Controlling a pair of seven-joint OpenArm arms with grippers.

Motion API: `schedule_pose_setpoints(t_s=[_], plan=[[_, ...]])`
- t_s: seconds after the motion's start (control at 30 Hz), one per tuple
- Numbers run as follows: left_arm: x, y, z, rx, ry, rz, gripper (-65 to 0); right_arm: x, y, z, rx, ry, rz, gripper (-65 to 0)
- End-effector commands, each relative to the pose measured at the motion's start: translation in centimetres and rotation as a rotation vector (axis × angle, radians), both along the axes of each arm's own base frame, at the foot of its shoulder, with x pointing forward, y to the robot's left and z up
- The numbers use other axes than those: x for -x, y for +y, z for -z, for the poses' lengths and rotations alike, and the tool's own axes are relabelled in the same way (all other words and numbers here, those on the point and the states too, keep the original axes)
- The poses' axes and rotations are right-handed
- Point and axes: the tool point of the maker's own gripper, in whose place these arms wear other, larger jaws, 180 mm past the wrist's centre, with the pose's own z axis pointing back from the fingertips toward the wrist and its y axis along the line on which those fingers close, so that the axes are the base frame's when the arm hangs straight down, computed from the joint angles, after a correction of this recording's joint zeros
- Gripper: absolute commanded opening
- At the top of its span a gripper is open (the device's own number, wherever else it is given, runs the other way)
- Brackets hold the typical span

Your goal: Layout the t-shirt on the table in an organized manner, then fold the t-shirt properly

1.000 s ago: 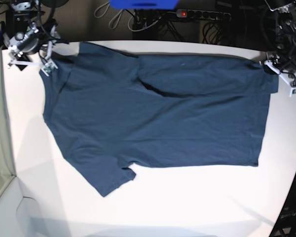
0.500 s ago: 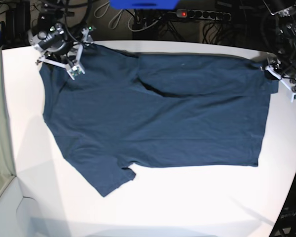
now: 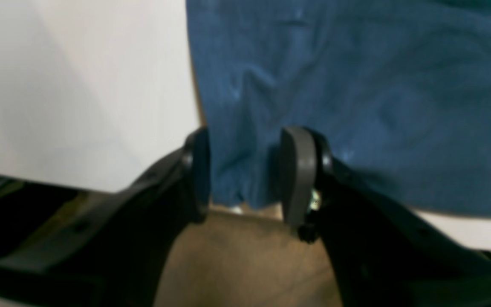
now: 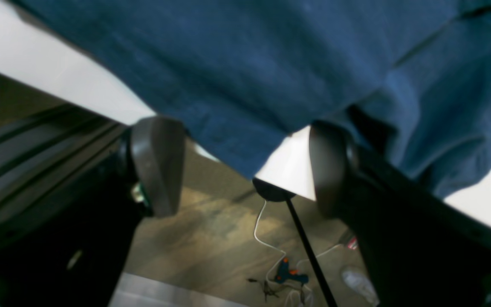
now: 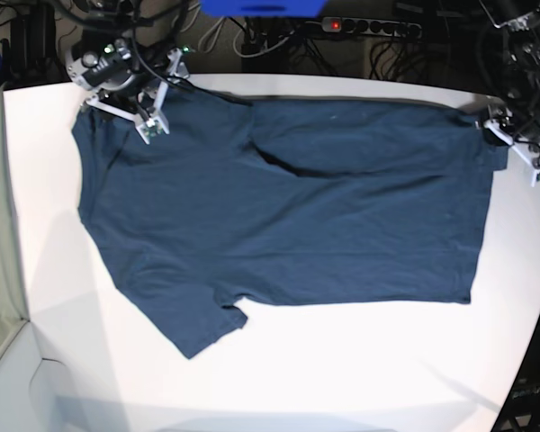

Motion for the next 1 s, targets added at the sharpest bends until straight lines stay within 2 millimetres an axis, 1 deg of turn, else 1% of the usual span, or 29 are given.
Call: schedule_pose_setpoints(t_s=[0.0, 0.17, 0.23, 0.33, 0.37, 0.47, 0.53, 0.63, 0.83, 0.9, 0.97], plan=[[-0.9, 0.7, -1.1, -0.02, -0.036, 0.0, -39.8, -0.3, 0.2, -0.4, -0.01, -0.021, 0.006, -19.3], [-0.9, 0.7, -1.1, -0.021, -0.036, 0.0, -39.8, -0.2, -0.1, -0.4, -0.006, -0.019, 0.014, -19.3], [-1.0, 0.7, -1.2, -0.023, -0.039, 0.002, -39.8, 0.4, 0.0, -0.1, -0.007, -0.005, 0.014, -19.3], [-1.1, 0.7, -1.3, -0.025, -0.043, 0.003, -39.8, 0.9, 0.0, 0.0, -0.009, 0.005, 0.015, -19.5], [-1.1, 0.7, -1.3, -0.026, -0.044, 0.003, -39.8, 1.1, 0.1, 0.1, -0.01, 0.011, 0.013, -20.4], [-1.1, 0.7, -1.4, -0.027, -0.046, 0.004, -39.8, 1.4, 0.3, 0.4, -0.016, 0.022, 0.01, -26.7], [-1.1, 0.7, -1.4, -0.027, -0.046, 0.004, -39.8, 1.5, 0.5, 0.9, -0.023, 0.036, 0.01, -31.8], [-1.1, 0.7, -1.4, -0.027, -0.046, 0.004, -39.8, 2.1, 0.7, 2.1, -0.037, 0.078, 0.009, -38.1], [-1.1, 1.1, -1.5, -0.035, -0.043, 0.005, -39.8, 1.6, 0.8, 2.3, -0.042, 0.077, 0.008, -42.7], [-1.1, 1.1, -1.6, -0.037, -0.043, 0.005, -39.8, 1.5, 0.8, 2.3, -0.042, 0.074, 0.008, -46.0], [-1.1, 1.1, -1.6, -0.038, -0.045, 0.006, -39.8, 1.4, 0.8, 2.2, -0.041, 0.071, 0.008, -50.9]])
